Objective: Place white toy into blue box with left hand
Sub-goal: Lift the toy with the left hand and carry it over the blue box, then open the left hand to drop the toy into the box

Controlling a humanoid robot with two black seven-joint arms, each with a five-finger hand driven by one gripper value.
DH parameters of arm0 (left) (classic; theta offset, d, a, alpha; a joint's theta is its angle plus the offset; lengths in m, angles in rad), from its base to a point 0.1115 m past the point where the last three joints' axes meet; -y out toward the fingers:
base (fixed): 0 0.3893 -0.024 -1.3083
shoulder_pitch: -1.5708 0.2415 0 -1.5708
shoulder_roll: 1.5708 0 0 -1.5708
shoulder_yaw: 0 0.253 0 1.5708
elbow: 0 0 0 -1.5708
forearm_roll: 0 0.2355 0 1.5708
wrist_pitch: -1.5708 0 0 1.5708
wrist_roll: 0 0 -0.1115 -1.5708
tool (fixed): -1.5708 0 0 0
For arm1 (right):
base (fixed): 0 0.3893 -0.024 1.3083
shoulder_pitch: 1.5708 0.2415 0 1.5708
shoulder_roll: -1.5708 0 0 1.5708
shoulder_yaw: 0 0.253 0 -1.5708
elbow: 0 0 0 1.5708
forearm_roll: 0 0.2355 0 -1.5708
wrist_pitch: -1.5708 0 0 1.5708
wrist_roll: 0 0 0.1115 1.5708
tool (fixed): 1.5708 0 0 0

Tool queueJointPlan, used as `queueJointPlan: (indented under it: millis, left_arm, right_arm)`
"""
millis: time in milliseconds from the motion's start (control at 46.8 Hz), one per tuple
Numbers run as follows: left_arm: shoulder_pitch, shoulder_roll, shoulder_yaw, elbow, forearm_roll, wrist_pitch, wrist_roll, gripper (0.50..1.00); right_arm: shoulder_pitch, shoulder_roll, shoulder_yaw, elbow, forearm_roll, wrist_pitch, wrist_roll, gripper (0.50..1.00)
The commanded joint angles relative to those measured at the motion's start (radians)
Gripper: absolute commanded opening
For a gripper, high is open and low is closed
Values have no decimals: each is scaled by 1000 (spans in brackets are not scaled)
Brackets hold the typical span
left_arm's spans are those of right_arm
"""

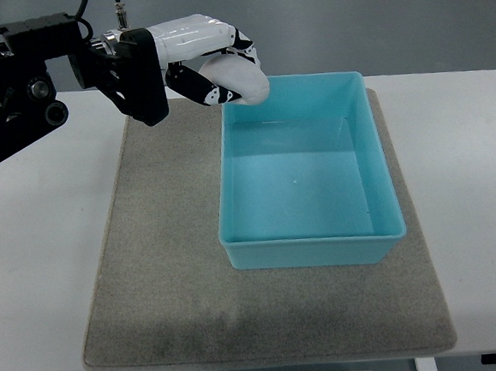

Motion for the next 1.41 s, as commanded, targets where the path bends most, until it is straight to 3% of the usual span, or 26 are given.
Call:
queueJointPlan:
  millis: [0, 256, 897, 1004, 1154, 1218, 1389]
  left_arm:
    - [5, -34, 4, 10, 1, 1, 5, 500]
    - [6, -140, 73, 66, 8, 25, 11, 500]
    - [61, -263, 126, 145, 100, 56, 22, 500]
    - [61, -263, 124, 148, 97, 56, 22, 782]
    - [63, -263, 124, 158, 82, 100, 21, 958]
    - [65, -262, 124, 158, 76, 140, 21, 994]
    - [72, -254, 123, 155, 50, 188, 21, 994]
  right_arm:
    - [0, 0, 0, 0, 0, 0, 0, 936]
    - [0, 0, 0, 0, 0, 0, 0, 936]
    - [0, 0, 0, 0, 0, 0, 0, 936]
    - [0, 0, 0, 0, 0, 0, 0, 936]
    - [0, 0, 0, 0, 0, 0, 0, 936]
    - [0, 0, 0, 0, 0, 0, 0, 936]
    - [0, 0, 0, 0, 0, 0, 0, 936]
